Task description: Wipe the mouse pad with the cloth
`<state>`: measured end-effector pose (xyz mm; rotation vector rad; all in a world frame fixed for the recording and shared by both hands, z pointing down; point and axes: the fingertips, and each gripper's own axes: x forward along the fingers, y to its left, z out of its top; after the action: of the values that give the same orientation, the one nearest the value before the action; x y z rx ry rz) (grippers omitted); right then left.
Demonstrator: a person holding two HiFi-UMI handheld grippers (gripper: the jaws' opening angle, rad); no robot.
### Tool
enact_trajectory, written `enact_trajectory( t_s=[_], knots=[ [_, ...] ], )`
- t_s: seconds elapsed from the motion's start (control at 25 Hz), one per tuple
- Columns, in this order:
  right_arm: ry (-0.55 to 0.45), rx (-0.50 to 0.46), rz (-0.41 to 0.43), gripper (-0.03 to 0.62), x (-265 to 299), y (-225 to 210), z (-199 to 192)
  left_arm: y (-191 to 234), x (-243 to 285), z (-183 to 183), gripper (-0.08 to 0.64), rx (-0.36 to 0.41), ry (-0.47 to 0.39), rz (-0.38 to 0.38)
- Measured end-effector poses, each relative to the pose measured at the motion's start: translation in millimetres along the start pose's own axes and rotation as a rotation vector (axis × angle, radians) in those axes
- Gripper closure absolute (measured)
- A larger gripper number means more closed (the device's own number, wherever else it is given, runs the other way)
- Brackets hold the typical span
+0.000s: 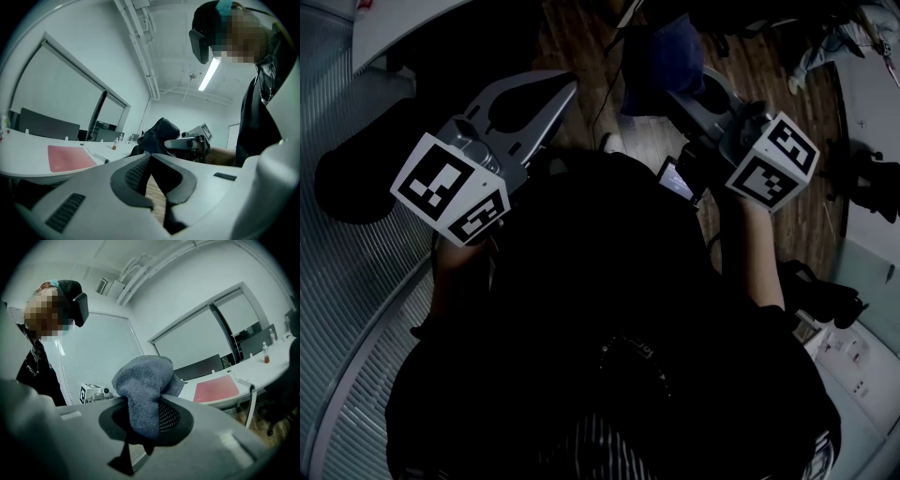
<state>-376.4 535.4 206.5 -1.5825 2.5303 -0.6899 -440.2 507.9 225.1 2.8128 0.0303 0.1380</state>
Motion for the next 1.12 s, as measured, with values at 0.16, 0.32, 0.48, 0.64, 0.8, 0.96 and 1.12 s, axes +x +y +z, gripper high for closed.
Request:
enact_trajectory(
  t_s=[0.16,0.32,0.48,0.64,0.8,0.96,1.12],
  knots=[
    [-0.011,-0.012,0.011,0.523,-8.6,-12.1,35.2,-3.1,14.6,26.5,0.557,-0.003,0.009,0.027],
    [-0.005,-0.040,0.030,0.523,3.9,-35.8,30.7,19.2,25.2,17.5,0.557,-0.002,0.010,0.056],
    [-0.002,-0.045,0.057,0.523,10.8,-55.6,34.0,33.3,38.4,18.6,0.557,-0.005,0.006,0.086],
    [-0.016,-0.054,0.074,0.523,11.2,-71.8,54.4,38.6,57.2,30.9,0.555,-0.003,0.014,0.093],
    [-0.034,-0.055,0.086,0.522,-3.0,-108.6,80.5,45.9,98.9,51.8,0.555,0.009,0.022,0.101],
    [-0.052,-0.029,0.099,0.523,-19.9,-153.9,97.6,52.3,144.0,65.5,0.555,0.014,0.032,0.111],
    [-0.064,-0.018,0.122,0.523,-32.2,-181.7,100.7,52.6,171.7,60.1,0.557,0.012,0.046,0.129]
  ],
)
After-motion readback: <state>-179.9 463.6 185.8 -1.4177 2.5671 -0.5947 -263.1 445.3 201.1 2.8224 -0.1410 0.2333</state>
